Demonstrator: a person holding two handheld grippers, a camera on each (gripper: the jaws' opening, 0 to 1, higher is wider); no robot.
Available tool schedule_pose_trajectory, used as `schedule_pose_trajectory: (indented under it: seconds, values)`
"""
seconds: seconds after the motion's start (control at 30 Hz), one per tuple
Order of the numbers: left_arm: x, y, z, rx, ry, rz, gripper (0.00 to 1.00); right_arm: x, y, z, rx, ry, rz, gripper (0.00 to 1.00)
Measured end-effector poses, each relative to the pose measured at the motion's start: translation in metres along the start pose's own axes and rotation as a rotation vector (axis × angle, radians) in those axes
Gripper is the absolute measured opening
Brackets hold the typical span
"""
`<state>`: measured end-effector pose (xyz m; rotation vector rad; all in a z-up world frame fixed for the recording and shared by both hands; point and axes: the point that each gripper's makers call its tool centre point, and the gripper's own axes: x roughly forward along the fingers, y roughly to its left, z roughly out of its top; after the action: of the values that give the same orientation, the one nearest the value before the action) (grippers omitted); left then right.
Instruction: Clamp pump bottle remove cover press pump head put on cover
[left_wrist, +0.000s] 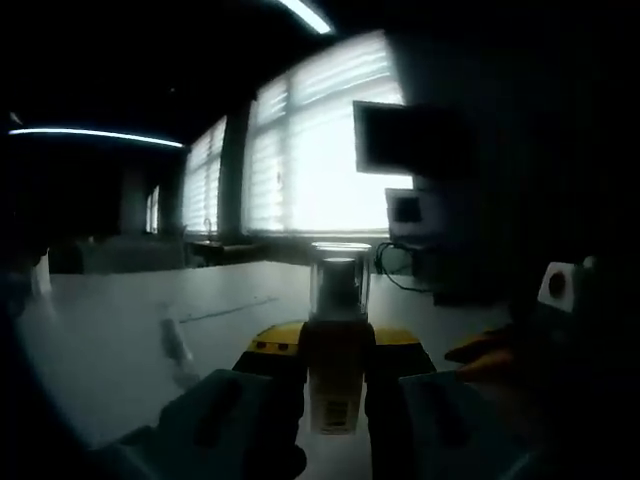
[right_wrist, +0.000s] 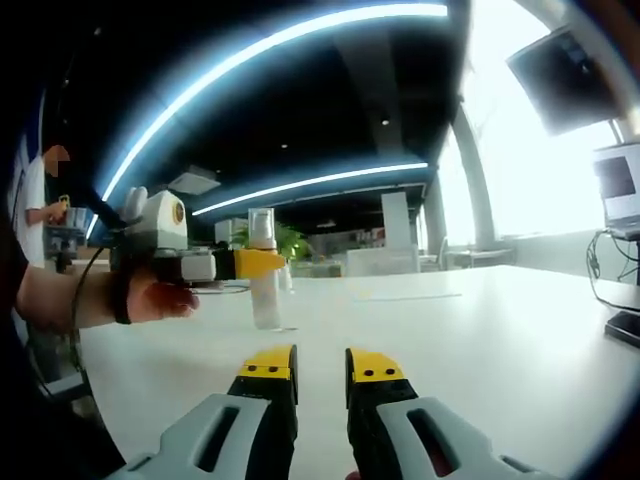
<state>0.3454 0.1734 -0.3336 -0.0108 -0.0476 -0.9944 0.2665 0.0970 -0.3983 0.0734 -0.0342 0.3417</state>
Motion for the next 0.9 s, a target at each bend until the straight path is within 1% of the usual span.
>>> schedule_pose_trajectory:
  seconds: [0.07, 0.17, 0.2, 0.3, 0.33, 0.4, 0.53, 0.57, 0.63, 0.7, 0.77, 0.9]
  values:
    - [-0.004, -0.003, 0.001, -0.012, 0.007, -0.003, 0.13, 0.000, 0.001, 0.000, -0.002, 0.001, 0.001, 0.14]
    - [-0.013, -0.004, 0.002, -0.063, 0.001, -0.004, 0.13, 0.001, 0.001, -0.001, -0.005, 0.006, 0.002, 0.14]
    - [-0.016, -0.003, 0.002, -0.066, -0.001, -0.003, 0.13, 0.001, 0.001, -0.001, -0.007, 0.007, 0.002, 0.14]
    - [-0.024, -0.005, -0.001, -0.051, 0.003, -0.001, 0.13, 0.001, 0.001, -0.001, -0.007, 0.007, 0.003, 0.14]
    - [-0.026, -0.008, -0.003, -0.046, 0.006, -0.003, 0.13, 0.001, 0.001, -0.001, -0.006, 0.007, 0.003, 0.14]
    - [-0.031, -0.005, -0.006, -0.062, 0.008, -0.003, 0.13, 0.000, 0.001, -0.001, -0.006, 0.007, 0.002, 0.14]
    - [-0.038, -0.006, -0.008, -0.079, 0.001, 0.004, 0.13, 0.000, 0.001, -0.001, -0.002, 0.004, 0.002, 0.14]
    - [-0.040, -0.007, -0.008, -0.073, 0.001, 0.005, 0.13, 0.000, 0.001, 0.000, -0.001, 0.003, 0.002, 0.14]
    - [-0.045, -0.005, -0.010, -0.036, 0.007, 0.015, 0.13, 0.000, 0.001, -0.001, -0.001, 0.004, 0.002, 0.14]
    - [-0.051, -0.009, -0.012, -0.024, 0.009, 0.019, 0.13, 0.000, 0.001, -0.001, 0.000, 0.004, 0.002, 0.14]
    - [-0.059, -0.005, -0.014, -0.029, 0.012, 0.030, 0.13, 0.000, 0.001, -0.001, -0.003, 0.006, 0.002, 0.14]
    - [-0.069, -0.002, -0.019, -0.067, 0.012, 0.057, 0.13, 0.000, 0.001, -0.001, -0.005, 0.005, 0.000, 0.14]
